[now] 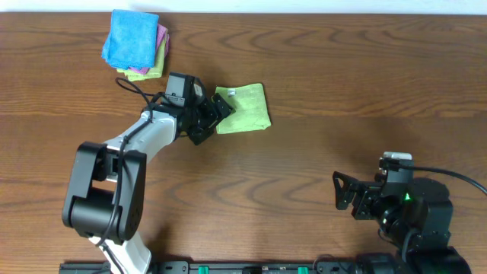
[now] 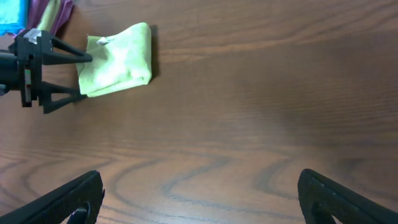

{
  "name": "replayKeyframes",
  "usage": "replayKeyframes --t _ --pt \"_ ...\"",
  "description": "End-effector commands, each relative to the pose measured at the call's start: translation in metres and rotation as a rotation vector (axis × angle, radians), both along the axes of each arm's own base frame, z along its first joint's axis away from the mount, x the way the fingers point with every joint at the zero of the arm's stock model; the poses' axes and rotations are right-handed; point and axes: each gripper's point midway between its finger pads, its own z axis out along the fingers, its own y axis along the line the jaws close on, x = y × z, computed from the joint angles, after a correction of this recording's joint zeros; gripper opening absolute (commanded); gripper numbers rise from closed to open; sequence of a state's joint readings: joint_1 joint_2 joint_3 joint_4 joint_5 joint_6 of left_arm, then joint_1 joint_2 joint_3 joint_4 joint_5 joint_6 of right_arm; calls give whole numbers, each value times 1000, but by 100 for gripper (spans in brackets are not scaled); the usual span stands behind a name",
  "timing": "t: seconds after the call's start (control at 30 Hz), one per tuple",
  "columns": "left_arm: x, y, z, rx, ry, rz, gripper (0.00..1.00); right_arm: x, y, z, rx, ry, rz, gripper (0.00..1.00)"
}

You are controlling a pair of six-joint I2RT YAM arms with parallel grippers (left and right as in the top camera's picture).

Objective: Fold the cloth
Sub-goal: 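Carry the folded green cloth with the left gripper to the cloth stack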

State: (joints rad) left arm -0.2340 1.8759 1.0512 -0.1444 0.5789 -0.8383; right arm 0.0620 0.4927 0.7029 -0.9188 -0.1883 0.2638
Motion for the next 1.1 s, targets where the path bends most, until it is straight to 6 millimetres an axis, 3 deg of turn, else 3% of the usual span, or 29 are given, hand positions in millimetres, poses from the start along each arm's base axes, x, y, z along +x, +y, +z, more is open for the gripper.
replayKeyframes --t 0.0,0.13,0.37,0.4,0.43,0.47,0.53,0.57,0.77,0.83,0.93,1.07 --pt "-1 -2 -7 -16 26 17 95 -1 -2 -3 8 10 -20 99" --pt "1 -2 -16 -6 46 49 95 -1 -2 -3 8 10 -21 99" --pt "-1 -21 -42 -44 82 31 98 -1 -2 -3 8 10 -21 99" --pt "0 -25 -44 -51 76 23 94 -1 -2 -3 8 10 -21 99" --pt "2 -27 -45 -56 65 20 75 -1 -2 -3 8 10 -21 99" --pt "5 -30 -44 -61 46 15 33 -1 -2 -3 8 10 -21 99" --pt "13 -34 -39 -73 3 10 6 -1 -2 -3 8 10 -21 99" --pt "18 -35 -36 -83 -24 8 6 -1 -2 -3 8 10 -21 99" --pt "52 -44 15 -198 -200 -11 6 -1 -2 -3 8 10 -21 99" --pt "67 -41 43 -203 -259 4 6 -1 -2 -3 8 10 -21 99" --pt "94 -26 96 -176 -362 67 6 -1 -2 -3 8 10 -21 99" --pt "129 9 159 -74 -463 177 6 -1 -2 -3 8 10 -21 99"
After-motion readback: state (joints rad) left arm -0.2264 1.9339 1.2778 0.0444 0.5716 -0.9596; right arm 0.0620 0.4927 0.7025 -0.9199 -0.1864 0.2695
